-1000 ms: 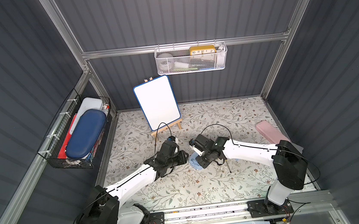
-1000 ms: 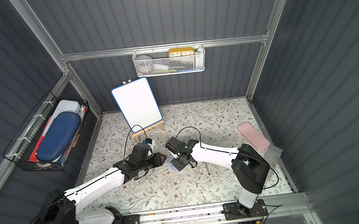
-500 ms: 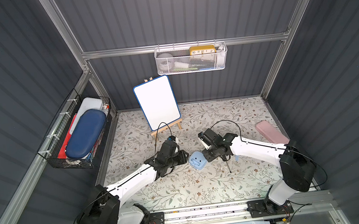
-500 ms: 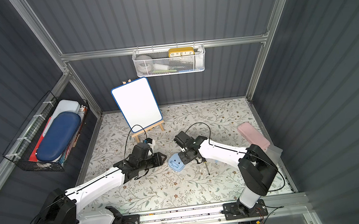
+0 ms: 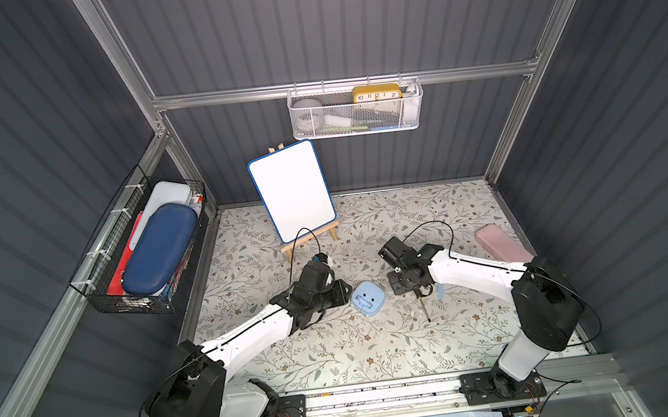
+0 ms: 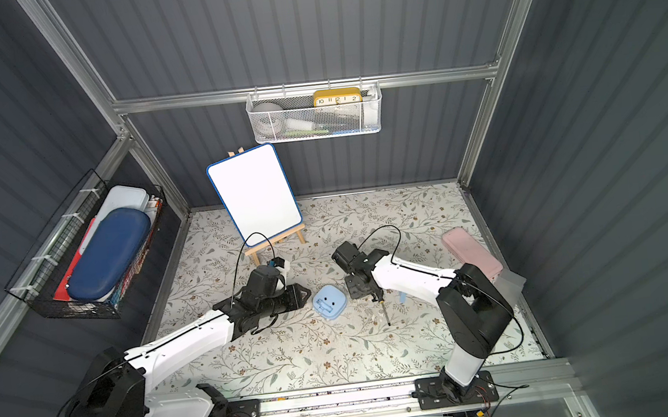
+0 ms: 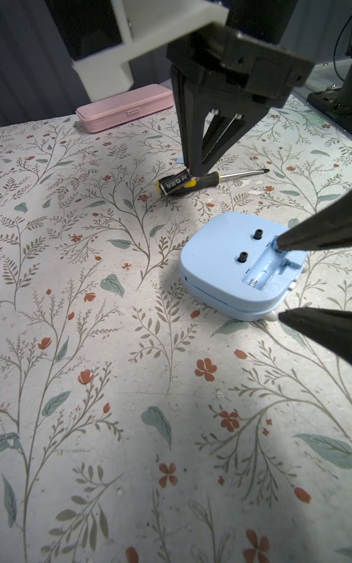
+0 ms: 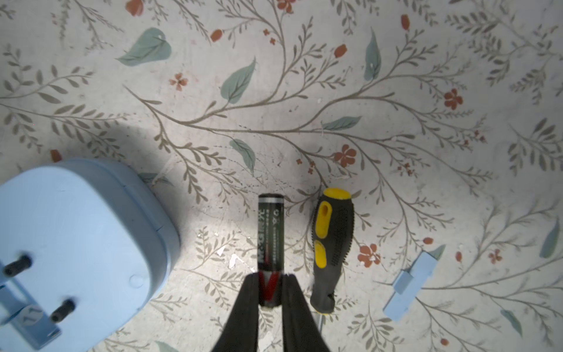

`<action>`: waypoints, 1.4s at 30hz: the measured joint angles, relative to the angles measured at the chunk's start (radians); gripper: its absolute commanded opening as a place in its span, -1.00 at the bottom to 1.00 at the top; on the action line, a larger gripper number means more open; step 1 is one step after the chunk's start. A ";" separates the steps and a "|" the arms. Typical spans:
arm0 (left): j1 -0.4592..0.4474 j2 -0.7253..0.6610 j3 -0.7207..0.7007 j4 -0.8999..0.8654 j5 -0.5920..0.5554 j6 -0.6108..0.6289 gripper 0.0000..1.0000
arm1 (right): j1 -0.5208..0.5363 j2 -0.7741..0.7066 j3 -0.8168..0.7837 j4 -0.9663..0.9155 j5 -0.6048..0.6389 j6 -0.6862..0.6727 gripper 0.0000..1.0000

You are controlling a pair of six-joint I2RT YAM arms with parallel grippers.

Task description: Remove the battery from the alarm

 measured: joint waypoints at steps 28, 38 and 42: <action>0.000 0.018 0.000 0.007 0.018 0.004 -0.26 | 0.019 0.160 0.039 -0.049 0.037 0.112 -0.72; 0.000 0.018 0.000 0.006 0.019 0.008 -0.05 | 0.021 0.164 0.039 -0.061 0.019 0.117 -0.44; 0.000 0.018 0.000 0.006 0.018 0.008 0.05 | 0.027 0.161 0.039 -0.075 0.023 0.121 -0.39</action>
